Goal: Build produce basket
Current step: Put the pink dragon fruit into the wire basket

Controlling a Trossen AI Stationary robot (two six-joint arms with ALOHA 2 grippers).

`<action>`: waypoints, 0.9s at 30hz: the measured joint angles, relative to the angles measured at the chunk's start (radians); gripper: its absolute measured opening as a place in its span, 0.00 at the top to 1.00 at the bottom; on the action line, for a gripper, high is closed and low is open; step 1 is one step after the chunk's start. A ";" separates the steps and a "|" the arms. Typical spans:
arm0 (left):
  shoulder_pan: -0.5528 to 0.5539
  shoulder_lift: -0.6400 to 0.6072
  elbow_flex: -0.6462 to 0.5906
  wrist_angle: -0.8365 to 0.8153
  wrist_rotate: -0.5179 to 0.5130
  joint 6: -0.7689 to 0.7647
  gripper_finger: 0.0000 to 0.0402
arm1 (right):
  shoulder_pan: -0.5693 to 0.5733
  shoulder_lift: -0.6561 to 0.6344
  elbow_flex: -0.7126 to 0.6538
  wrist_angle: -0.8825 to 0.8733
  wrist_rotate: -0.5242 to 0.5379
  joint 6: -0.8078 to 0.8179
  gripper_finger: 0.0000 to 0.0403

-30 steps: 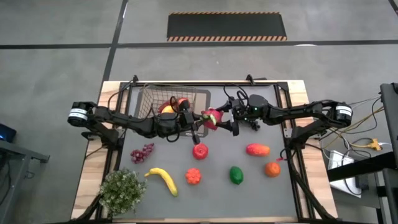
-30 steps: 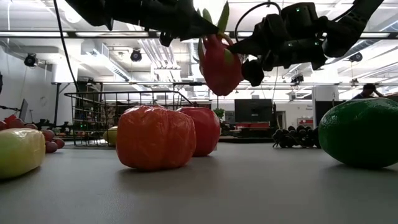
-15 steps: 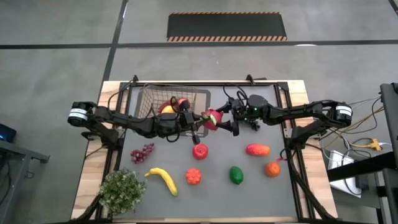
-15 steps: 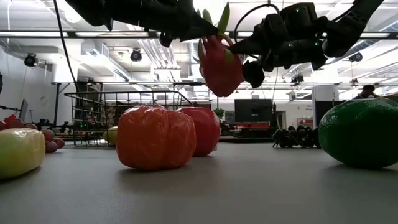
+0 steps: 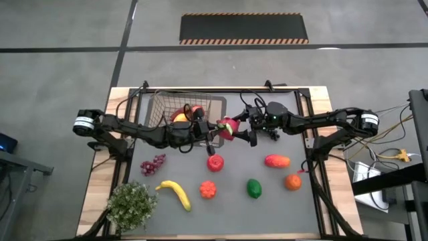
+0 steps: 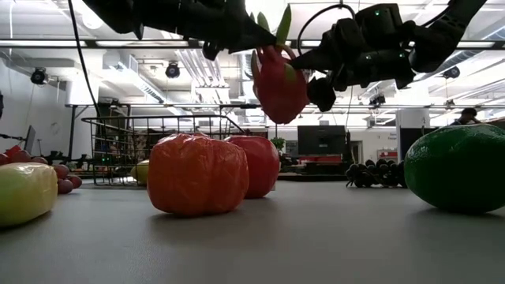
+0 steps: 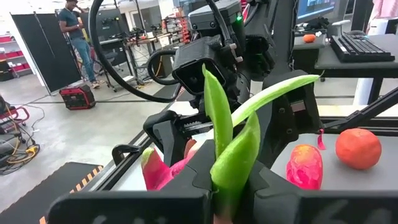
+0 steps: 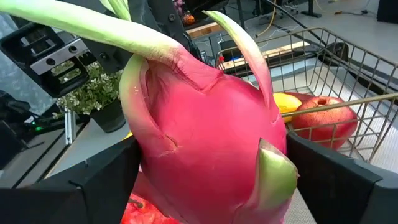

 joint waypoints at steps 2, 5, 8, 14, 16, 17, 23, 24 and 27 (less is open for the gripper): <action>0.000 0.000 0.000 -0.003 0.000 0.000 1.00 | 0.000 0.000 0.000 -0.001 0.000 0.002 0.04; 0.000 0.001 0.000 -0.009 -0.005 0.004 1.00 | 0.000 -0.003 0.001 0.002 0.000 0.007 0.02; 0.000 0.001 0.000 -0.010 -0.036 0.006 1.00 | -0.002 -0.019 0.001 -0.001 0.000 0.029 0.02; 0.000 -0.083 0.000 -0.112 -0.169 0.043 1.00 | -0.022 -0.100 0.001 -0.015 -0.001 0.074 0.02; 0.000 -0.146 0.000 -0.183 -0.232 0.063 1.00 | -0.037 -0.139 0.001 -0.060 0.000 0.079 0.02; 0.000 -0.180 0.000 -0.241 -0.280 0.075 1.00 | -0.044 -0.163 0.001 -0.088 0.001 0.075 0.02; 0.001 -0.360 0.000 -0.531 -0.673 0.047 1.00 | -0.075 -0.271 0.001 -0.215 0.001 0.062 0.02; 0.002 -0.386 0.000 -0.574 -0.727 0.024 1.00 | -0.075 -0.281 0.001 -0.227 0.001 0.061 0.02; 0.013 -0.437 -0.013 -0.727 -0.849 -0.142 1.00 | -0.075 -0.293 0.001 -0.238 0.001 0.053 0.02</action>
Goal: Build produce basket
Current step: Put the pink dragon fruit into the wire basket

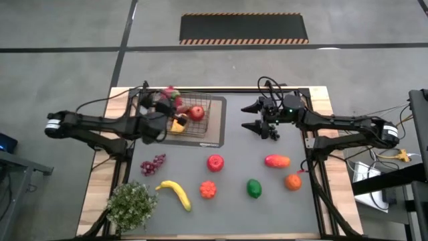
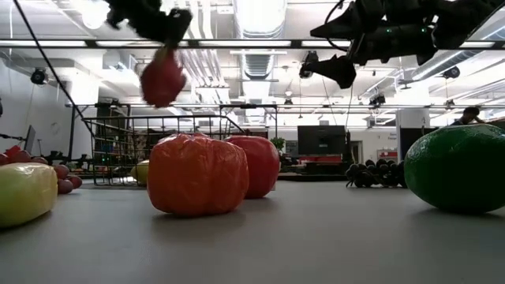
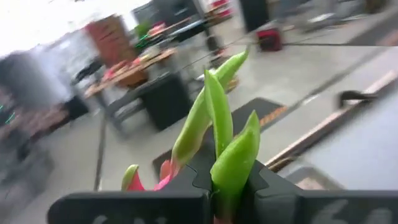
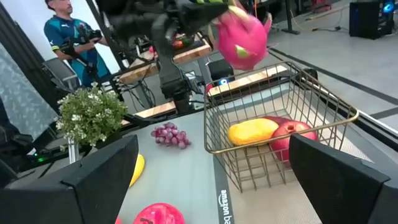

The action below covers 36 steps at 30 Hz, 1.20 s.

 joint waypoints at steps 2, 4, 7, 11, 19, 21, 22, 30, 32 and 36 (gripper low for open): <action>0.011 -0.020 -0.026 -0.099 -0.015 -0.172 1.00 | 0.000 0.007 0.000 -0.003 0.000 -0.001 0.02; 0.014 -0.029 -0.070 -0.145 -0.009 -0.318 1.00 | 0.000 0.023 0.000 -0.004 0.000 -0.002 0.02; 0.013 -0.017 -0.142 -0.152 0.011 -0.438 1.00 | 0.000 0.058 0.000 -0.003 0.000 -0.004 0.02; 0.014 0.005 -0.203 -0.142 0.011 -0.531 1.00 | 0.000 0.107 0.000 -0.002 0.001 -0.011 0.02; 0.014 0.042 -0.234 -0.143 0.009 -0.566 0.99 | 0.000 0.202 0.003 0.029 0.002 -0.012 0.02; 0.014 0.049 -0.236 -0.144 0.009 -0.567 0.99 | 0.000 0.218 0.004 0.045 0.002 -0.012 0.02; 0.014 0.052 -0.236 -0.142 0.007 -0.567 0.99 | 0.000 0.224 0.004 0.049 0.002 -0.012 0.02; 0.014 0.065 -0.238 -0.143 0.008 -0.568 0.98 | 0.000 0.230 0.006 0.056 0.002 -0.008 0.02; 0.014 0.064 -0.238 -0.143 0.008 -0.577 0.95 | 0.000 0.227 0.006 0.058 0.001 0.000 0.02; 0.014 0.062 -0.240 -0.144 0.008 -0.593 0.86 | 0.000 0.228 0.006 0.055 0.001 0.000 0.02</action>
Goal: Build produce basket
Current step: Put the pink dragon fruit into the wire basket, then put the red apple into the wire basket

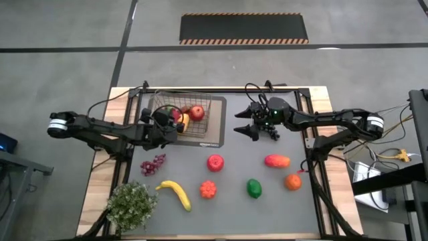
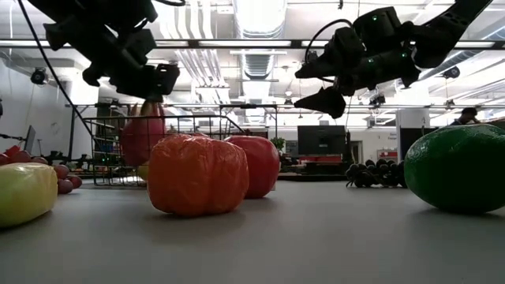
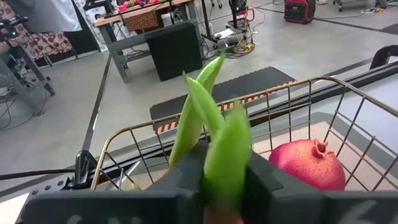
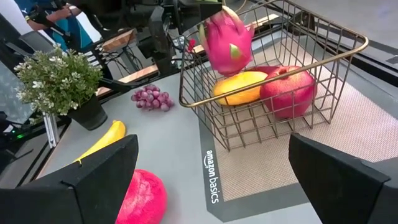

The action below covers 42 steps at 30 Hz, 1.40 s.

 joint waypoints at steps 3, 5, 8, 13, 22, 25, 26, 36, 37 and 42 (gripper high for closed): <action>0.000 0.000 -0.007 -0.001 0.000 -0.001 0.81 | 0.000 0.000 0.000 -0.001 0.000 -0.001 0.02; 0.000 0.000 -0.007 0.000 0.000 -0.001 0.79 | 0.000 0.000 0.000 -0.001 0.000 -0.001 0.02; 0.000 -0.001 -0.006 -0.001 0.000 0.000 0.79 | 0.000 0.000 0.000 -0.002 0.000 -0.001 0.02; 0.000 -0.015 -0.005 0.001 0.000 0.023 0.78 | 0.000 0.000 0.000 -0.004 0.000 -0.001 0.02; -0.001 -0.096 0.040 0.002 0.000 0.165 0.78 | 0.000 0.000 0.000 -0.005 -0.001 0.025 0.02; -0.001 -0.127 0.062 0.002 0.000 0.213 0.78 | 0.010 0.000 0.000 -0.005 -0.001 0.043 0.02; -0.001 -0.135 0.069 0.007 0.000 0.217 0.78 | 0.017 0.000 0.000 -0.006 -0.001 0.052 0.02; -0.002 -0.183 0.080 0.017 0.159 0.219 0.78 | 0.074 0.000 0.000 -0.038 0.000 0.092 0.02; -0.002 -0.179 0.078 0.022 0.181 0.219 0.78 | 0.080 0.000 0.000 -0.043 0.000 0.088 0.02; -0.006 -0.152 0.075 0.058 0.234 0.221 0.78 | 0.126 0.003 0.006 -0.067 0.001 0.003 0.02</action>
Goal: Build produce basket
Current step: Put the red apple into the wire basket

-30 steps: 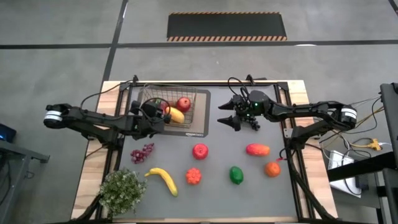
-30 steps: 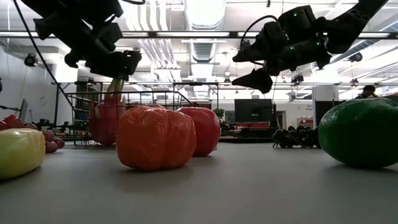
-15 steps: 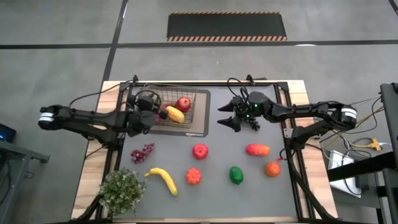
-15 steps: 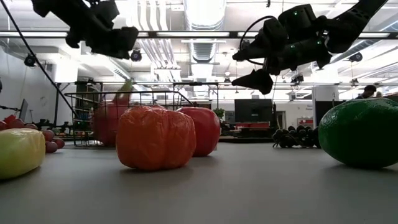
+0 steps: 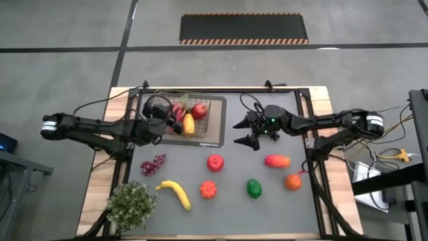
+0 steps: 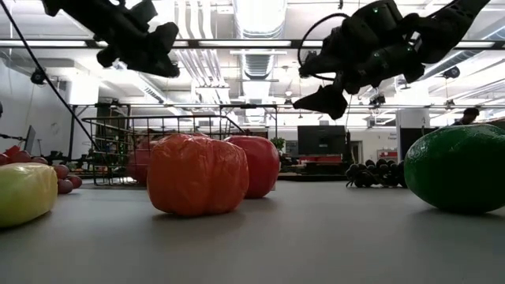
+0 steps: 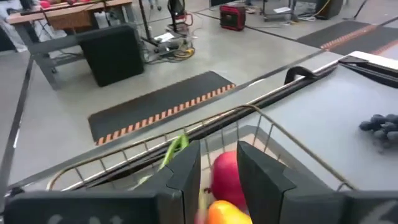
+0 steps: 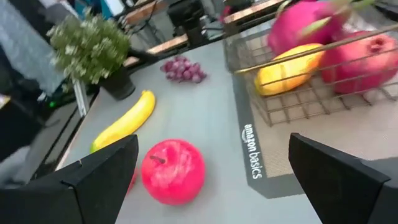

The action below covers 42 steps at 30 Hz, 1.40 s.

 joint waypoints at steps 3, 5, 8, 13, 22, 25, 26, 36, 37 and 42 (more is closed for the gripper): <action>-0.004 0.015 0.001 0.006 0.003 0.000 0.78 | 0.042 0.011 0.013 -0.002 0.025 -0.043 0.02; -0.004 0.021 0.003 0.011 0.003 0.000 0.78 | 0.072 0.024 0.024 -0.009 0.048 -0.082 0.02; -0.005 0.029 0.003 0.045 0.008 0.000 0.78 | 0.115 0.048 0.040 -0.017 0.053 -0.148 0.02; -0.013 0.033 0.000 0.136 0.055 0.072 0.78 | 0.167 0.112 0.074 -0.016 0.078 -0.188 0.02; -0.041 0.033 0.000 0.232 0.080 0.157 0.78 | 0.240 0.277 0.160 -0.023 0.114 -0.225 0.02; -0.043 0.035 0.000 0.231 0.081 0.157 0.78 | 0.256 0.322 0.197 -0.054 0.143 -0.251 0.02; -0.044 0.035 0.000 0.231 0.081 0.157 0.78 | 0.257 0.331 0.207 -0.078 0.155 -0.256 0.02; -0.046 0.035 -0.002 0.232 0.082 0.176 0.78 | 0.276 0.405 0.270 -0.156 0.173 -0.290 0.02; -0.046 0.035 -0.002 0.232 0.082 0.177 0.78 | 0.280 0.410 0.272 -0.156 0.173 -0.293 0.02; -0.046 0.035 -0.002 0.233 0.082 0.182 0.78 | 0.292 0.453 0.299 -0.156 0.184 -0.300 0.02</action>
